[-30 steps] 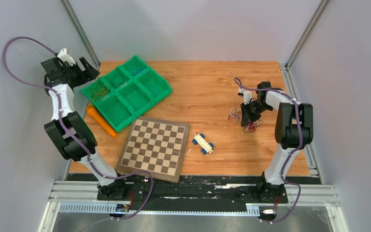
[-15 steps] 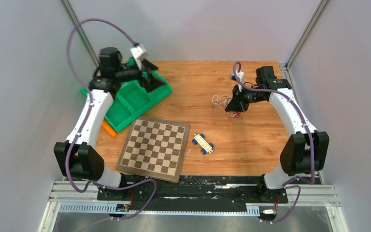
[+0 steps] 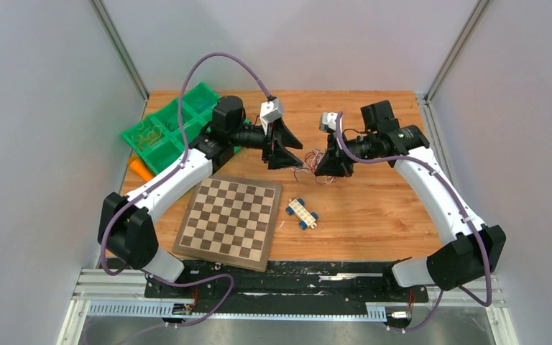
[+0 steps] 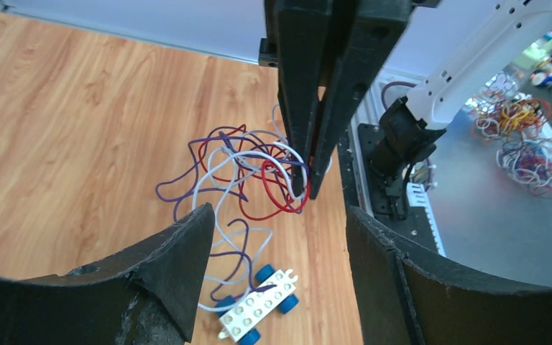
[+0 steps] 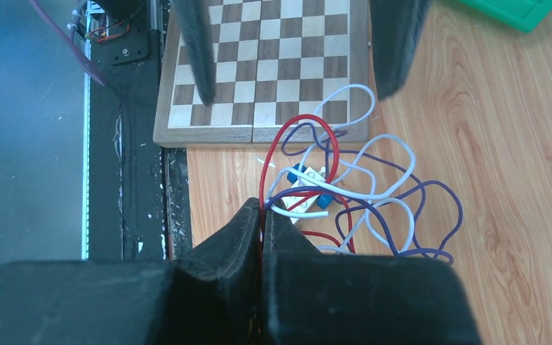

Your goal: Untangle the cables

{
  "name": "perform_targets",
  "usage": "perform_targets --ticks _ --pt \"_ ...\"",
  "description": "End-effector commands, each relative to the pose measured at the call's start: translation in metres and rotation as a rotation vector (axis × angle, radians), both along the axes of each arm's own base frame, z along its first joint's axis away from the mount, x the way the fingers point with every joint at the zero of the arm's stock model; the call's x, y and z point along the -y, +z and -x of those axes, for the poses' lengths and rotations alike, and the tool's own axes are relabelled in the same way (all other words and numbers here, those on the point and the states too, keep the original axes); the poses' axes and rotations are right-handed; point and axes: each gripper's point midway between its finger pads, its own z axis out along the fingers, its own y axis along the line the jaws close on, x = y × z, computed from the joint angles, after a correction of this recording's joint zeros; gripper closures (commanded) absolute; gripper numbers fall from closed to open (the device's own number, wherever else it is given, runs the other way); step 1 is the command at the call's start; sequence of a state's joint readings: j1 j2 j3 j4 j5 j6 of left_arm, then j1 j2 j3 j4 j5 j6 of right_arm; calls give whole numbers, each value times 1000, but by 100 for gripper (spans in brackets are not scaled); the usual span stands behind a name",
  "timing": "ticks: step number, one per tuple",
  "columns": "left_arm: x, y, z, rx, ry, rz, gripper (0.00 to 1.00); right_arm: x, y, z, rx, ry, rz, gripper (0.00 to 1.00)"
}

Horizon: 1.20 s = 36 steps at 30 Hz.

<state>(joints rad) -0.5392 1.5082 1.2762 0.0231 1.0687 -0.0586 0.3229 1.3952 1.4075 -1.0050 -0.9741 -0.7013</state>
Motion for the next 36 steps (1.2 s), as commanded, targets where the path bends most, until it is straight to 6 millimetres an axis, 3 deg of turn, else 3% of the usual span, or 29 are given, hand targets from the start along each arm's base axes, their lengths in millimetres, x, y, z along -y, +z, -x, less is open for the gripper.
perform_targets --ticks 1,7,13,17,23,29,36 --pt "12 6 3 -125 -6 53 26 -5 17 0 114 18 -17 95" --pt "14 -11 -10 -218 68 32 25 -7 26 1 150 24 -35 96" --pt "-22 -21 -25 -4 133 14 14 -4 30 9 184 32 -44 98" --pt "-36 -28 -40 -96 185 3 14 -4 31 10 207 40 -44 98" --pt "-25 -39 -34 -370 133 19 15 -6 30 4 225 36 -28 98" --pt "-17 -41 -21 -469 86 44 22 -10 31 2 231 33 -22 98" --pt "-5 -49 -29 -543 105 42 33 -11 27 0 219 28 -17 98"
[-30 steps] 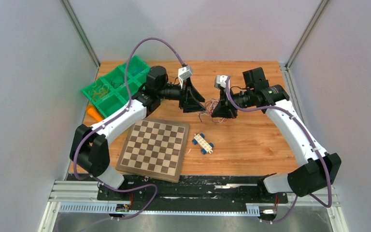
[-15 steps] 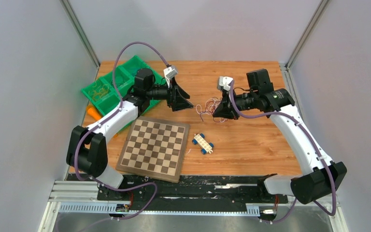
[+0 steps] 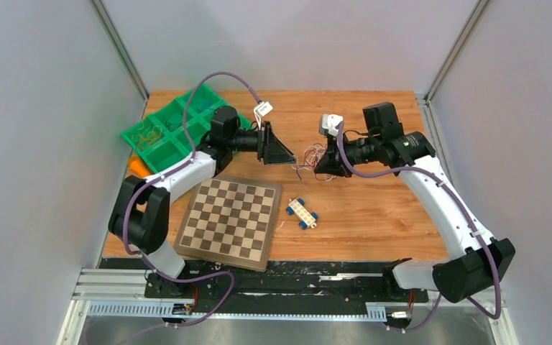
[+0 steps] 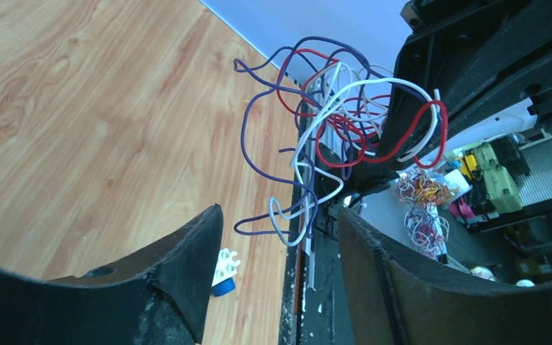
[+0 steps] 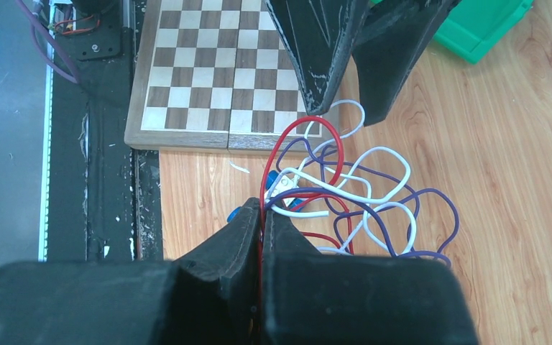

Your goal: Untangle the cables

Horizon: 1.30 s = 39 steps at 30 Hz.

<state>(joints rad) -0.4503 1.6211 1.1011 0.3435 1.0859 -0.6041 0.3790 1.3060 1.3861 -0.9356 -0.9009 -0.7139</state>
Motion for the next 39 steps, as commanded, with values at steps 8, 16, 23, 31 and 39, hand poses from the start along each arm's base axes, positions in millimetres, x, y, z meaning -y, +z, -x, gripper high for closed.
perform_targets --ticks 8,16,23,31,39 --pt "9 10 0 -43 -12 23 88 1 -3 -24 52 -67 27 99" --pt "-59 77 -40 112 226 40 100 102 -106 -95 -173 -504 258 98" --pt "-117 147 -63 274 403 76 100 193 -167 -134 -328 -764 385 98" --pt "-173 252 -82 521 571 127 100 220 -214 -137 -396 -814 513 93" --pt "-195 304 -83 681 652 135 100 222 -232 -132 -450 -822 540 91"
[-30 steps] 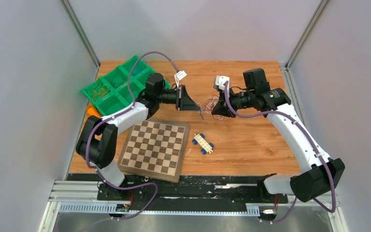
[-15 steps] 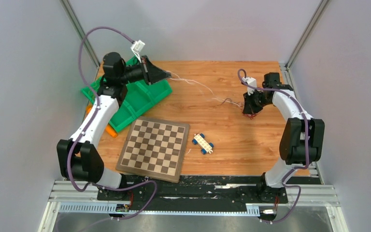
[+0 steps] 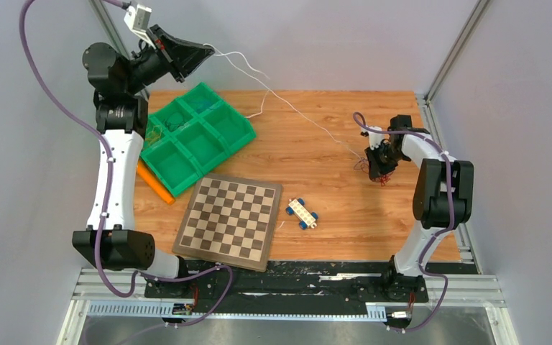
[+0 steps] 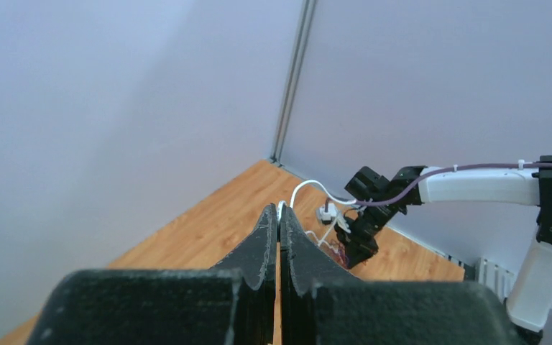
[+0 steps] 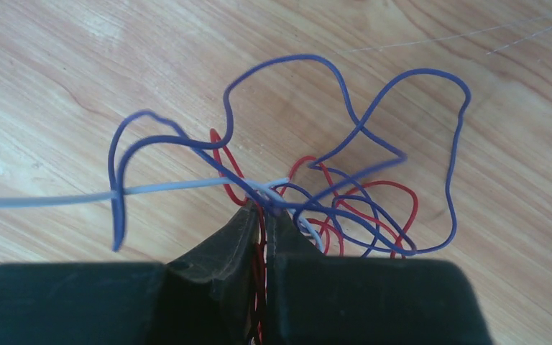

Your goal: Untangle the cables

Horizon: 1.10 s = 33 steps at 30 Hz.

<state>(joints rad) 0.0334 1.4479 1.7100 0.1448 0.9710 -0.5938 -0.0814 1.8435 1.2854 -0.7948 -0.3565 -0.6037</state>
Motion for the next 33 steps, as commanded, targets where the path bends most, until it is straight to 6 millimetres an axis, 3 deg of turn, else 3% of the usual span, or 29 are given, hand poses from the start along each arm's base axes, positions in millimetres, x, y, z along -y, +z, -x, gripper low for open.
perform_targets --ticks 1,8,16,21,25,33 --pt "-19 31 -5 91 85 6 100 7 2 -7 26 -15 38 91" --pt "-52 95 -4 213 174 77 100 10 -13 10 -25 -10 61 89" --pt "-64 139 8 335 225 94 100 14 -24 15 -52 -4 82 87" --pt "-87 172 17 437 337 115 100 21 -33 21 -76 9 113 83" --pt "-102 184 19 475 409 121 100 26 -36 23 -85 5 119 81" --pt "-94 163 18 434 343 91 100 22 -30 15 -72 -9 90 81"
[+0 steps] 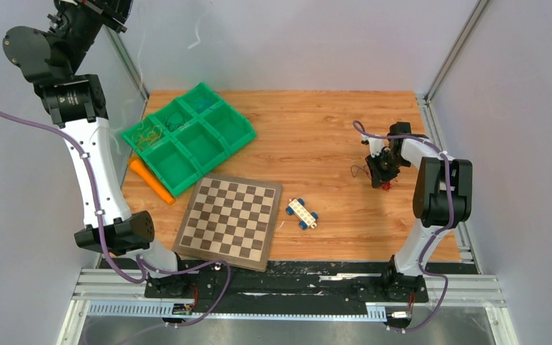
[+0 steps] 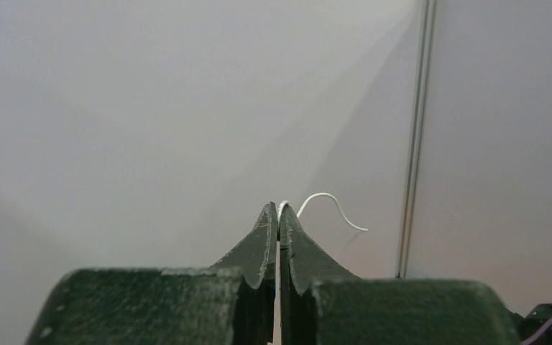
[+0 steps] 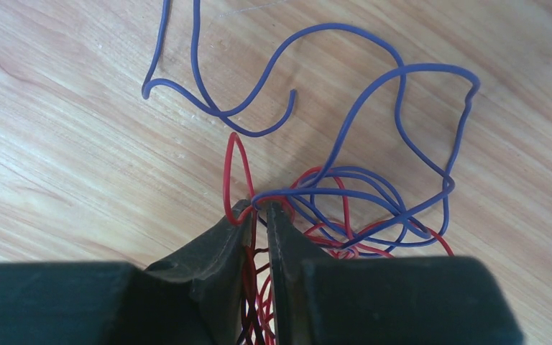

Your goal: Untangle the cables

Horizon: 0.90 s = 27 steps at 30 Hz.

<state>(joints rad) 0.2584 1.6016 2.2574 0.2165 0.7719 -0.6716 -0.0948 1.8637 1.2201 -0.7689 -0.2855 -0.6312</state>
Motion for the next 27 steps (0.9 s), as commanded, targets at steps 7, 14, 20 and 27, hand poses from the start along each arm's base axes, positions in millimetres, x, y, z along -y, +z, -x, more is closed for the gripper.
perform_targets --ticks 7,14,20,27 --pt "-13 2 -1 46 72 -6 100 2 -1 -1 -16 -8 2 81" --pt "-20 -5 -22 48 71 10 100 1 -2 5 -23 -4 0 81" --pt "3 -27 -40 69 -26 -60 100 1 -2 5 -26 -7 1 81" --pt "27 -63 -73 43 -95 -55 100 1 -2 1 -30 -19 -3 80"
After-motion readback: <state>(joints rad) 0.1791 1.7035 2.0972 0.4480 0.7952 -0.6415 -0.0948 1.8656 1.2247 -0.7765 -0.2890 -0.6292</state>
